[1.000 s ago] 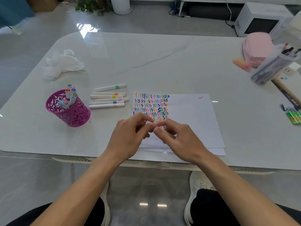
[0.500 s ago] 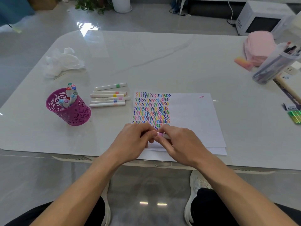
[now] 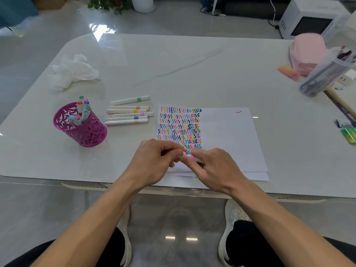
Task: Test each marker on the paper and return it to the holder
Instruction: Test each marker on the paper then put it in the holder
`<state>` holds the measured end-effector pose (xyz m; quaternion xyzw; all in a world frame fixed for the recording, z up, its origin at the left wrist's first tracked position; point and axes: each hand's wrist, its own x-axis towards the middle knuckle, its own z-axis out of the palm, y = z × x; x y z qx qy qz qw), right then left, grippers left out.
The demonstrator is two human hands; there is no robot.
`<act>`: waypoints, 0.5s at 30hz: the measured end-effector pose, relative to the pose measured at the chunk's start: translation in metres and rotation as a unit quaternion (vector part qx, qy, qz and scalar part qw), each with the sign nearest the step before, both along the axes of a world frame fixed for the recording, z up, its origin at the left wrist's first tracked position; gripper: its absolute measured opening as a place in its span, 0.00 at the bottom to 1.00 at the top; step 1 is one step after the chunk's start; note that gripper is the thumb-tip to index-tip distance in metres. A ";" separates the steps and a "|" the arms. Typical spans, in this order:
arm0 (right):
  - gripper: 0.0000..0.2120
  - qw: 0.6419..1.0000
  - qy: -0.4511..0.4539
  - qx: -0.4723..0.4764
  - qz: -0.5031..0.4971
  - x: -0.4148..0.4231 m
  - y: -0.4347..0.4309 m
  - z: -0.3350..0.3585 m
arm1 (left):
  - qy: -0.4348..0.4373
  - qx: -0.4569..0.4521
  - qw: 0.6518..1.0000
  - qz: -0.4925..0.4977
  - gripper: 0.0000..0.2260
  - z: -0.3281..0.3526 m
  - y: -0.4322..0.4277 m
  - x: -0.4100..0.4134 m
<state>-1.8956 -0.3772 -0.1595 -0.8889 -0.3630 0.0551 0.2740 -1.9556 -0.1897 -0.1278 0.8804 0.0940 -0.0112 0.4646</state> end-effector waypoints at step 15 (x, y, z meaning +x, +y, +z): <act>0.17 0.857 0.367 0.322 -0.163 0.024 -0.015 0.022 | -0.088 0.263 0.960 -0.029 0.08 -0.022 0.009 0.002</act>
